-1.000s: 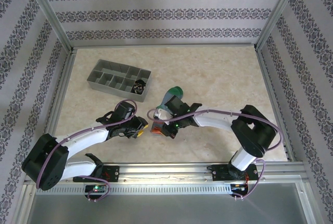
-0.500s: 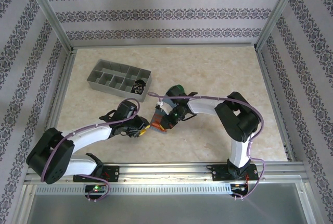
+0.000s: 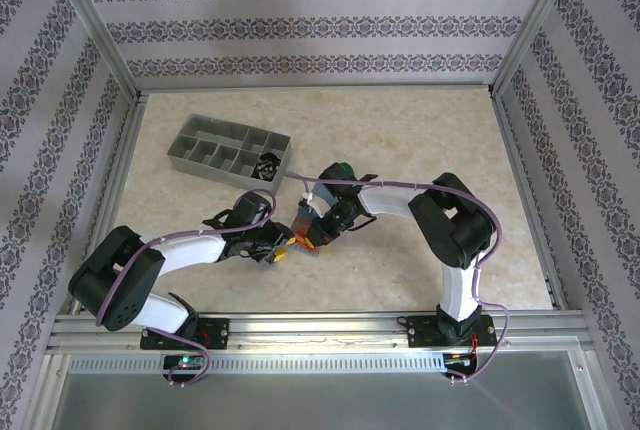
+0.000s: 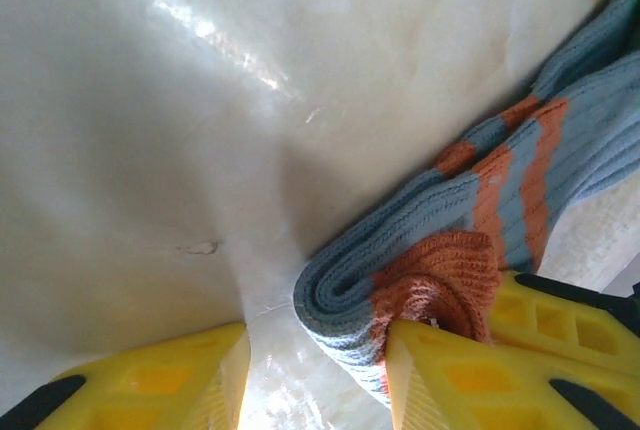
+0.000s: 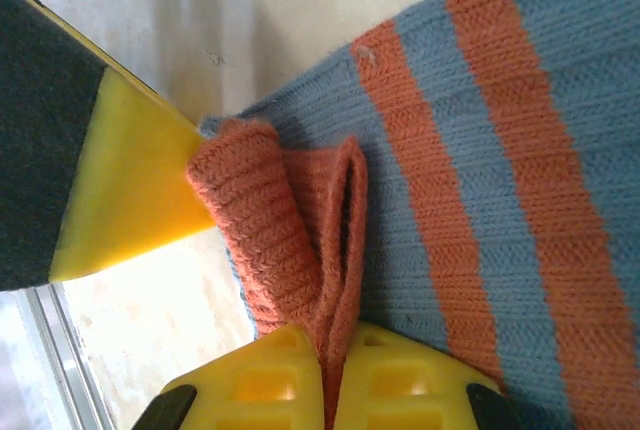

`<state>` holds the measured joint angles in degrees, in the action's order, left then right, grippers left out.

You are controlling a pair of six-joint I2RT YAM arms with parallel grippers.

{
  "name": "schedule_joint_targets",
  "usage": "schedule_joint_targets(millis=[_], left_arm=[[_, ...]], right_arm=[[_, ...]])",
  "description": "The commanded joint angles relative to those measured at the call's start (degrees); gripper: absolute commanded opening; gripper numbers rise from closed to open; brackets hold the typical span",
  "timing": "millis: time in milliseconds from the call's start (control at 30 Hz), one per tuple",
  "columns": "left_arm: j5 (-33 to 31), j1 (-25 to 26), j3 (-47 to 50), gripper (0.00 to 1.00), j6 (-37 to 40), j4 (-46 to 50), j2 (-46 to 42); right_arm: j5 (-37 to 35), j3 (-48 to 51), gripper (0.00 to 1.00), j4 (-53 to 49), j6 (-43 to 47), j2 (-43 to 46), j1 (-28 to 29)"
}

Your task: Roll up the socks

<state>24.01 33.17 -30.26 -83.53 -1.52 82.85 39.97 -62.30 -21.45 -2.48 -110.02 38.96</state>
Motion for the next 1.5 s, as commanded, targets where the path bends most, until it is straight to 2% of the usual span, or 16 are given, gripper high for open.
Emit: schedule_joint_targets(millis=[0, 100, 233, 400, 467, 567, 633, 700, 767, 867, 1000, 1100, 1267, 1467], left_arm=[[-2.1, 1.5, -2.1, 0.39, -4.1, -14.1, 4.1], [-1.5, 1.5, -2.5, 0.36, -7.3, -12.9, 3.4], [-0.5, 1.5, -3.8, 0.35, -6.5, -8.6, 3.8], [-1.6, 1.5, -2.8, 0.34, -9.2, -16.7, 8.2], [-2.3, 1.5, -4.0, 0.25, -8.9, -16.1, 9.4], [-2.7, 1.5, -4.4, 0.02, -10.1, -12.1, 9.6], [-2.6, 1.5, -4.0, 0.0, -10.7, -7.2, 8.4], [-2.5, 1.5, -3.5, 0.0, -11.3, -0.1, 6.1], [-2.2, 1.5, -2.1, 0.0, -12.6, 4.0, 3.8], [-1.3, 1.4, -0.1, 0.0, -14.1, 10.7, 0.3], [-0.7, 1.4, 2.0, 0.0, -15.5, 14.8, -3.9], [-1.0, 1.1, 2.5, 0.0, -16.2, 17.4, -5.9], [-0.6, 0.7, 2.4, 0.0, -16.5, 19.3, -6.7], [1.0, -0.3, 1.5, 0.0, -15.5, 19.7, -5.4]], right_arm=[[-1.2, 0.3, 0.0, -2.1, -1.8, -3.0, -0.7], [-0.4, 0.8, 0.0, -1.1, -3.0, -2.8, -1.3], [1.2, 0.7, 0.0, -0.8, -3.9, -2.9, -1.9], [3.5, 0.3, 0.0, -1.0, -4.6, -3.5, -2.2], [3.5, 0.5, 0.0, -0.7, -4.6, -3.6, -2.2], [2.5, 1.1, 0.0, -0.2, -3.8, -2.7, -2.1], [0.7, 1.8, 0.12, 0.2, -2.0, -1.0, -1.8], [-3.1, 3.0, 0.27, 1.0, 0.8, 2.4, -1.0], [-7.7, 5.3, 0.36, 3.5, 3.7, 7.2, 0.2], [-18.5, 10.3, 0.45, 8.7, 9.0, 16.1, 3.5], [-32.0, 20.1, 0.58, 18.0, 19.0, 27.2, 12.4], [-41.7, 24.7, 0.65, 22.1, 25.7, 30.6, 20.8], [-54.1, 23.2, 0.65, 24.4, 32.6, 26.0, 30.3], [-56.2, 17.7, 0.61, 25.8, 36.1, 17.1, 34.0]])
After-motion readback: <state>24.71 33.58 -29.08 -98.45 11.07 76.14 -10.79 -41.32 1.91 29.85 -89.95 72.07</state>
